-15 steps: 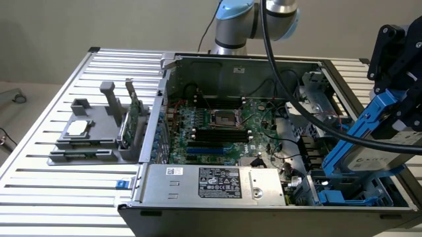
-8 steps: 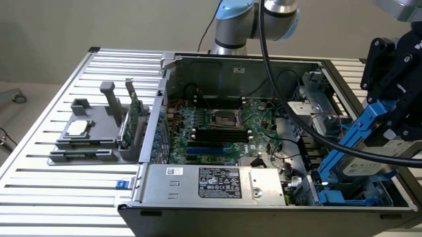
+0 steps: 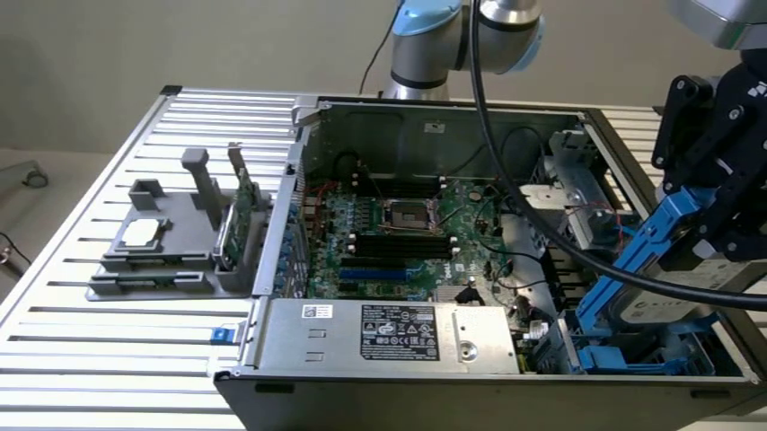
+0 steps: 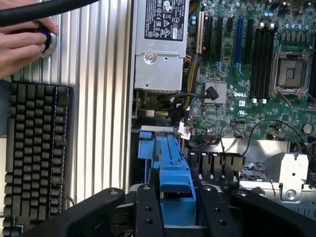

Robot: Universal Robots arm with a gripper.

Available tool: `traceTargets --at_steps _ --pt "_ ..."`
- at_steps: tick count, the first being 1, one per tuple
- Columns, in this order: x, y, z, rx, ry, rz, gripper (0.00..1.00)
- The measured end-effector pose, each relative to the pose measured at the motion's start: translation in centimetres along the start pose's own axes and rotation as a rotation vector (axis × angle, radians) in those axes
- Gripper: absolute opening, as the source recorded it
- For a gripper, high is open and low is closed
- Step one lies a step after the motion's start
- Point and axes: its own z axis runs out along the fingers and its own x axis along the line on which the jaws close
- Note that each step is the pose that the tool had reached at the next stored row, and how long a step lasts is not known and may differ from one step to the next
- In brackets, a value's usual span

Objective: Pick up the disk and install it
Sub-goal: 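Insert the disk into the insertion slot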

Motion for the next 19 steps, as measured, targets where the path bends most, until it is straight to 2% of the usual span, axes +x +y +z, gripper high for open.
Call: traceTargets --at_steps 2,4,12,19 --pt "0.0 -0.01 0.07 -0.0076 0.0003 0.004 0.33" --pt "0.0 0.0 0.12 -0.0117 0.0001 0.01 0.33" --pt "-0.11 -0.02 0.34 -0.012 -0.0006 0.035 0.33" --pt "-0.17 -0.21 0.57 -0.013 -0.0004 0.037 0.33"
